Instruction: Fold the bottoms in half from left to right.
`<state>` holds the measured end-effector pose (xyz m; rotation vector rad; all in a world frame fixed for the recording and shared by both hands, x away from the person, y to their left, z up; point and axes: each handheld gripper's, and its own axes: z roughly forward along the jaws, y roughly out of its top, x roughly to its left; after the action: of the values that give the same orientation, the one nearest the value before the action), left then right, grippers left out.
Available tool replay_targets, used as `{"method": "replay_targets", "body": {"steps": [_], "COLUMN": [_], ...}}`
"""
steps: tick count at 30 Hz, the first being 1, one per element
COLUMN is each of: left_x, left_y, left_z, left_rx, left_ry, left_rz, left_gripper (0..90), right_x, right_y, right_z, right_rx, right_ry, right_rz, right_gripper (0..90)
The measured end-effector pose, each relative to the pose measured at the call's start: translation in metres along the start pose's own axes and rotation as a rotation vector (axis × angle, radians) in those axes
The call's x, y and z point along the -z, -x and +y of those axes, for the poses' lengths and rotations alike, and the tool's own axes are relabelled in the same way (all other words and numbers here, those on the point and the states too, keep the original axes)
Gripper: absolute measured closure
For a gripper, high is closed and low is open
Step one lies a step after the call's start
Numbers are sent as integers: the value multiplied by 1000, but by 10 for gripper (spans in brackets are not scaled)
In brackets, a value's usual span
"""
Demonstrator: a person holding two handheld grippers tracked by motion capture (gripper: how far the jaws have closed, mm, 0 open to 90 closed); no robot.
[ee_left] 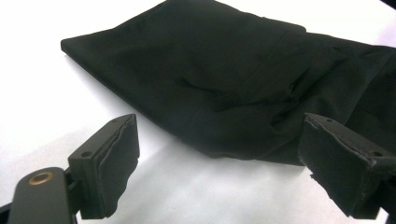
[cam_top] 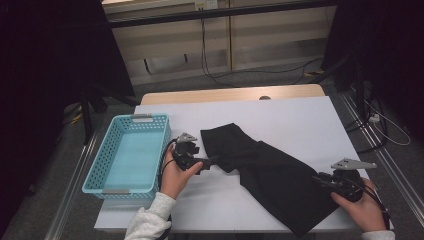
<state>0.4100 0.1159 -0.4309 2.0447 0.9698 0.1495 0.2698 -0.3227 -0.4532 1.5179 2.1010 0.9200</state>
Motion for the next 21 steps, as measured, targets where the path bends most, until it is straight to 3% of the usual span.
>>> {"method": "replay_targets", "body": {"steps": [8,21], "left_x": [0,-1], "left_y": [2,-1], "left_z": [1,1], "left_rx": [-1,7], "left_ry": [7,7], "left_rz": [4,4], "left_gripper": [131,131], "right_x": [0,10], "right_y": [-2,16], "right_z": [0,-2], "right_rx": [2,-19], "right_ry": [1,0], "right_rz": [49,51], "right_gripper": [872,884]}}
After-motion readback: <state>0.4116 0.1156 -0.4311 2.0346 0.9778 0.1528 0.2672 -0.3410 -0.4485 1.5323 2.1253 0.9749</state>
